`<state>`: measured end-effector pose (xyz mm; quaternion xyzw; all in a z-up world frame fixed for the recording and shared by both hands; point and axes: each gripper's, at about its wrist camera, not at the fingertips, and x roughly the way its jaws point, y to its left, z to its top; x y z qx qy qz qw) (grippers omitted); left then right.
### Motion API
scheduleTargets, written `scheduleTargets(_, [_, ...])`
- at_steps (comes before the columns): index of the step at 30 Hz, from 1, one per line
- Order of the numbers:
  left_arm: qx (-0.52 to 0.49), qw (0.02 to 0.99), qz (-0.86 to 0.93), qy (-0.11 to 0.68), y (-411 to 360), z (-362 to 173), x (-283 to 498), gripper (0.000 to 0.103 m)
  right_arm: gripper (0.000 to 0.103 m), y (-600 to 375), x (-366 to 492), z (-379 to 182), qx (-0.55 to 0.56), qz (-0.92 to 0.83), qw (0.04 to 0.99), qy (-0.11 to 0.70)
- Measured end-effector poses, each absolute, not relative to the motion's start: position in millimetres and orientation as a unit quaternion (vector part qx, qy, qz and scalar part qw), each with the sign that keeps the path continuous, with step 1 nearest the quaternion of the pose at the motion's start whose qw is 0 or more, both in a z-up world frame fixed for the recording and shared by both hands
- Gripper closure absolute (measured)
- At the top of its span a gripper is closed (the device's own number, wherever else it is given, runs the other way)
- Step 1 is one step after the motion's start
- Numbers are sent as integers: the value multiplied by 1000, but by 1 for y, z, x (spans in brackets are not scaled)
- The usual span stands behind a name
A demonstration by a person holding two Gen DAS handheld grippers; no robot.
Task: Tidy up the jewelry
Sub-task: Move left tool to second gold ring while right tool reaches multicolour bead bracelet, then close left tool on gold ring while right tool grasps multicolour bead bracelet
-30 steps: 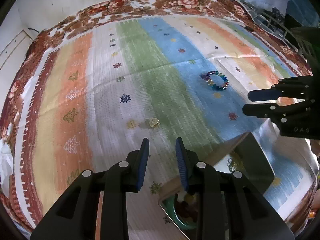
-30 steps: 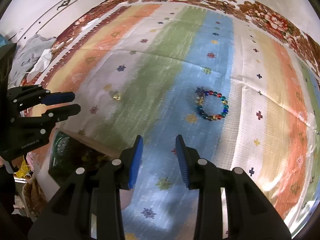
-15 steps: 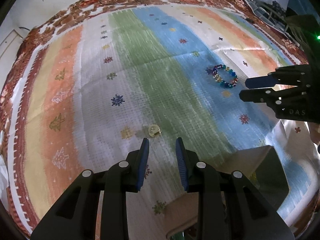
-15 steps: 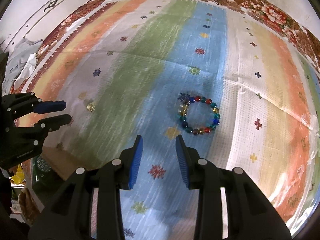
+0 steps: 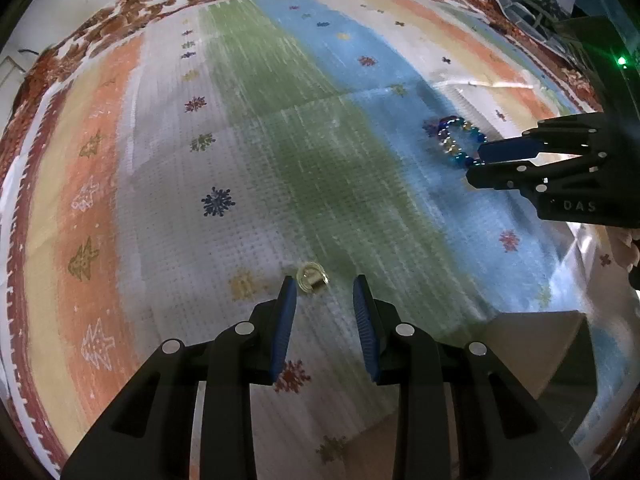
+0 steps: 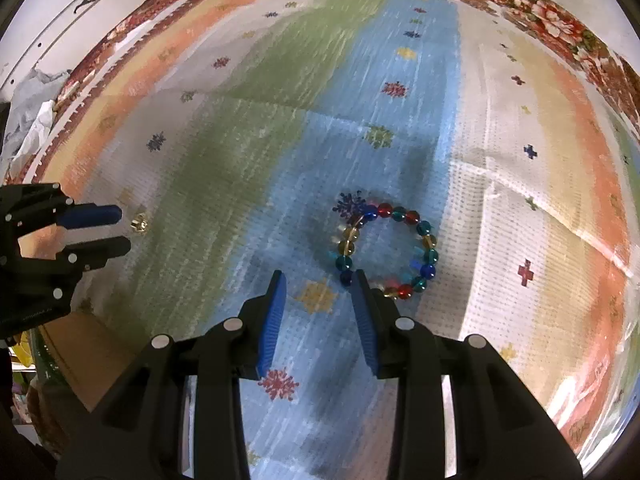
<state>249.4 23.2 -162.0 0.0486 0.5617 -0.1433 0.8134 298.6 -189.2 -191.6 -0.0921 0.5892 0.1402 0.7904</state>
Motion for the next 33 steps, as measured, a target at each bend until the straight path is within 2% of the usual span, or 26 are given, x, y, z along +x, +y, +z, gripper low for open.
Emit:
scheduleTargets(14, [56,803,-154,574,24,-178,258,73,65,-187,309,-210,-98,141,785,595])
scheduleTargets(17, [77,801,-156,573,17,-180,256,69,65,-187,310,-211,-98,141,786,594])
scheduleTargets(24, [83,800,-154,574,12,-184,258,68,65,-191,309,-212,-96,143,787,593])
scheduleTargets(26, [90,801,-149,572,11,-184,257,73,70,-192,308,-212,-96,138,790,590])
scheduleTargets(27, [92,803,-143,572,12,-185,258,84,75,-194,307,-212,-97,134,792,588])
scheduleTargets(28, [91,806,-132,570,15,-184,258,87,91,-195,307,-211,-95,131,793,587])
scheduleTargets(33, [84,807,-132,569,18,-183,259,87,92,-198,306,-208,-92,128,795,586])
